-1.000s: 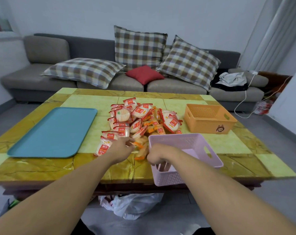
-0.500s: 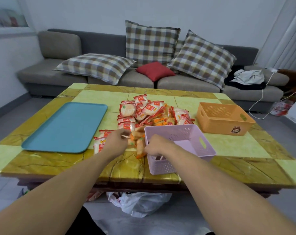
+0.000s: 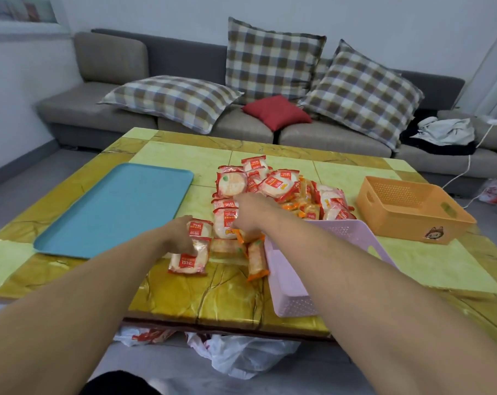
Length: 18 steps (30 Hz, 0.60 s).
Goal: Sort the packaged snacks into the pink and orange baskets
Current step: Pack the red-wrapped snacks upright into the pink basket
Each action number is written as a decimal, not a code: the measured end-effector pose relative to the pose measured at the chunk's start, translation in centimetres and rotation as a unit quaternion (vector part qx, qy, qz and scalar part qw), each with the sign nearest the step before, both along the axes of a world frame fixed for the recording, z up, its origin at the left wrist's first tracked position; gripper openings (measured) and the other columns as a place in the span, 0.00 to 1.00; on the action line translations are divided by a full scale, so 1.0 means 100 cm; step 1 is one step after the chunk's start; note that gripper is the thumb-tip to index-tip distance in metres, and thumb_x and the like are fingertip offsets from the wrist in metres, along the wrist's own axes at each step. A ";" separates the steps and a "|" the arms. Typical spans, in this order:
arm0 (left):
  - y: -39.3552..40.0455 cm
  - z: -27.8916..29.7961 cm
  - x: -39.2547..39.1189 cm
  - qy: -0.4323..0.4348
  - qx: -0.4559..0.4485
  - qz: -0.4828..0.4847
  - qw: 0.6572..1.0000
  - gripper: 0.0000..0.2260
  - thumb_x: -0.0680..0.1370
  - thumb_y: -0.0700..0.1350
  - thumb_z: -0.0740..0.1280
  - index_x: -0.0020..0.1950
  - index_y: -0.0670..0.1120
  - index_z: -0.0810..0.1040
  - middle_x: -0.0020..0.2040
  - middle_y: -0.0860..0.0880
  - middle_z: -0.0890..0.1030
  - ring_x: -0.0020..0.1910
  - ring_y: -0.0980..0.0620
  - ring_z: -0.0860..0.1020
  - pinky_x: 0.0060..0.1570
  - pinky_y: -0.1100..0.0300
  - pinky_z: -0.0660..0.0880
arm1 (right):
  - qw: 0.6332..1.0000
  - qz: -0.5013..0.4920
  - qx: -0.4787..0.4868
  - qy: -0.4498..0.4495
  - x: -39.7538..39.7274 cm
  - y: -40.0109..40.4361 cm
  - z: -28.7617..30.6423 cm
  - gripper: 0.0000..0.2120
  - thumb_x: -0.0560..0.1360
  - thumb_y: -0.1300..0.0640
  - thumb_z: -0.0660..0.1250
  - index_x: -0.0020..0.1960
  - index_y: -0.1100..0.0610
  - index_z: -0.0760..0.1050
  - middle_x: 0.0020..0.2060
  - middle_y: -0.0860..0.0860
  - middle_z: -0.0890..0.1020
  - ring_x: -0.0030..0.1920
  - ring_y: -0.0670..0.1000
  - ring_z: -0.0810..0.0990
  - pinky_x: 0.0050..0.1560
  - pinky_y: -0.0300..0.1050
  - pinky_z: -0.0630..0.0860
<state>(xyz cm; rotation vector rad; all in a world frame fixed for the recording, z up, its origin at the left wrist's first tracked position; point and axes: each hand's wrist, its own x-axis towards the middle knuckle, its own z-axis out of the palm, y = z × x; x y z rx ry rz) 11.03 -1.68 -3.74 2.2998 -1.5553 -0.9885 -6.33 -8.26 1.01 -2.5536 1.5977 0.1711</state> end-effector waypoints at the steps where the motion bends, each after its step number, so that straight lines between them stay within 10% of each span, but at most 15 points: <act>1: -0.004 -0.003 0.004 0.009 -0.005 0.011 1.000 0.48 0.70 0.38 0.79 0.82 0.48 0.53 0.75 0.42 0.69 0.70 0.41 0.71 0.66 0.48 0.74 | 1.000 -0.008 0.024 0.007 0.006 -0.010 -0.005 0.31 0.77 0.46 0.69 0.76 0.57 0.67 0.71 0.55 0.74 0.67 0.59 0.75 0.64 0.52 0.75; 5: -0.013 -0.008 0.014 0.033 -0.010 0.045 0.998 0.50 0.66 0.42 0.82 0.81 0.48 0.57 0.73 0.42 0.71 0.69 0.41 0.72 0.66 0.47 0.73 | 0.993 -0.045 0.103 0.039 0.023 -0.036 -0.015 0.33 0.76 0.43 0.72 0.72 0.62 0.71 0.68 0.59 0.77 0.64 0.60 0.78 0.59 0.50 0.76; 8: -0.019 -0.005 0.024 0.059 -0.002 0.052 0.997 0.53 0.65 0.44 0.83 0.82 0.49 0.56 0.74 0.43 0.69 0.69 0.40 0.71 0.67 0.44 0.73 | 0.989 -0.092 0.118 -0.006 0.034 -0.046 -0.019 0.35 0.71 0.45 0.79 0.67 0.65 0.72 0.47 0.57 0.84 0.48 0.58 0.82 0.41 0.47 0.77; 13: -0.022 -0.009 0.034 0.181 -0.054 0.120 0.975 0.47 0.65 0.41 0.83 0.78 0.45 0.60 0.60 0.45 0.79 0.54 0.44 0.81 0.54 0.47 0.81 | 0.964 -0.136 0.217 -0.067 0.048 -0.057 -0.025 0.56 0.68 0.48 0.82 0.76 0.71 0.49 0.42 0.59 0.87 0.44 0.56 0.85 0.49 0.51 0.81; 18: -0.022 -0.010 0.038 0.235 -0.072 0.153 0.957 0.31 0.68 0.41 0.81 0.65 0.44 0.70 0.51 0.45 0.83 0.46 0.45 0.85 0.48 0.48 0.83 | 0.958 -0.136 0.228 -0.109 0.047 -0.060 -0.029 0.26 0.69 0.50 0.81 0.54 0.64 0.73 0.35 0.57 0.83 0.36 0.54 0.80 0.43 0.47 0.76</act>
